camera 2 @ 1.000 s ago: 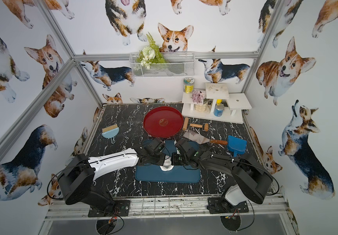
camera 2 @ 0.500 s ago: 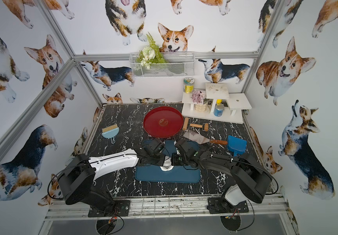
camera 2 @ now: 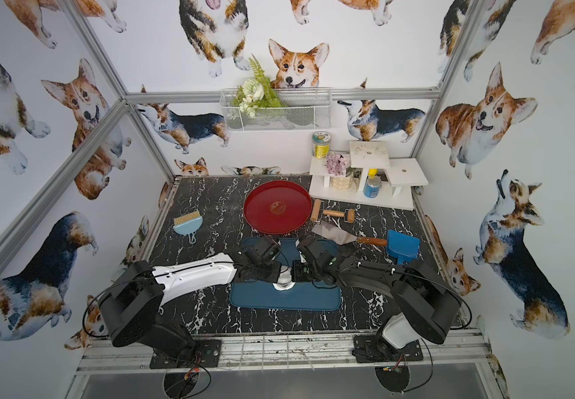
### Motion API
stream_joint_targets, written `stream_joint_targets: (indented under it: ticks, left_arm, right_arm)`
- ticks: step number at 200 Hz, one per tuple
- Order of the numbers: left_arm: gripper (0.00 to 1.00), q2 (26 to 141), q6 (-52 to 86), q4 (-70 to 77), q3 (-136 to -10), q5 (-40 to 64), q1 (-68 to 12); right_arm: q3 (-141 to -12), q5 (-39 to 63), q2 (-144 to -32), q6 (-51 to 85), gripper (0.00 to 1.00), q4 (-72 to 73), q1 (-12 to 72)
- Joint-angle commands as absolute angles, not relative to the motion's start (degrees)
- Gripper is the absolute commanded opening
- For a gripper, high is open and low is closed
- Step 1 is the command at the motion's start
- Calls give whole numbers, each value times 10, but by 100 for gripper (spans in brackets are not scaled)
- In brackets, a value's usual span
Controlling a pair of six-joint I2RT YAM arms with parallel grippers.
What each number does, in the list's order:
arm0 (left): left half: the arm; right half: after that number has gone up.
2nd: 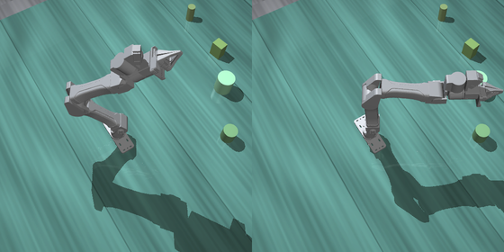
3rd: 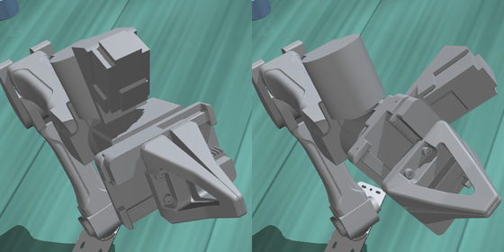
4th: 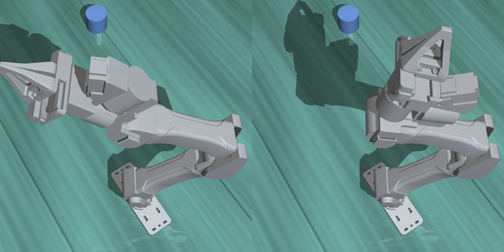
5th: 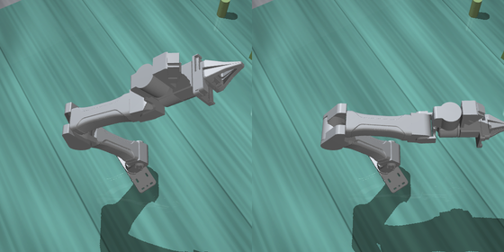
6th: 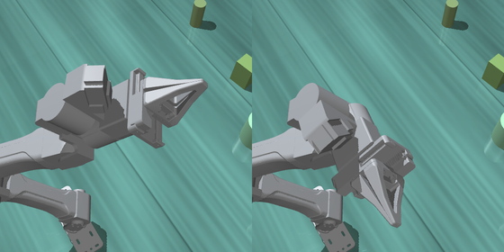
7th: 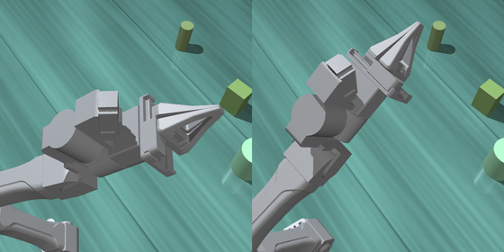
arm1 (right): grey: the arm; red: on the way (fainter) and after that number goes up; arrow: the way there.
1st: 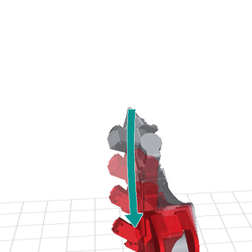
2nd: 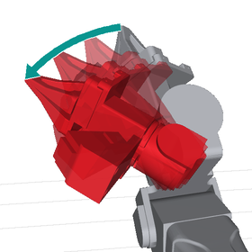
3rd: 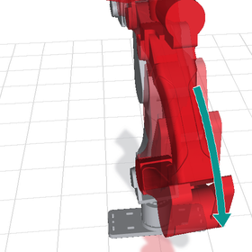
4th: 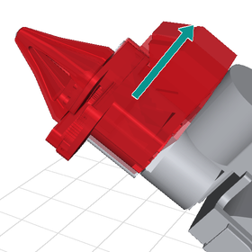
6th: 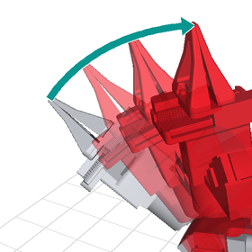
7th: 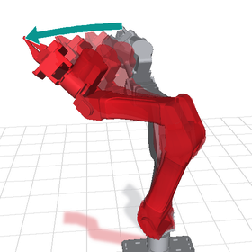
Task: Roll out the dumpling wrappers from the dough
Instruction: Press the dumpling wrapper on the work surface.
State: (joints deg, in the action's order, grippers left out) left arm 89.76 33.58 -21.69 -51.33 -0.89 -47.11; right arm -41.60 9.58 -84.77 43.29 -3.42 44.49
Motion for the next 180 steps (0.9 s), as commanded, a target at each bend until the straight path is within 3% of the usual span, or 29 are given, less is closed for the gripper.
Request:
stream_joint_targets:
  ticks: [1,180]
  left_arm:
    - [0,899,336,-230,-511,-8,-470]
    - [0,941,335,-233,-458,29,-468]
  right_arm:
    - [-413,76,-851,432,0,-45,443]
    - [-387,85,-910,409,0,-100,424]
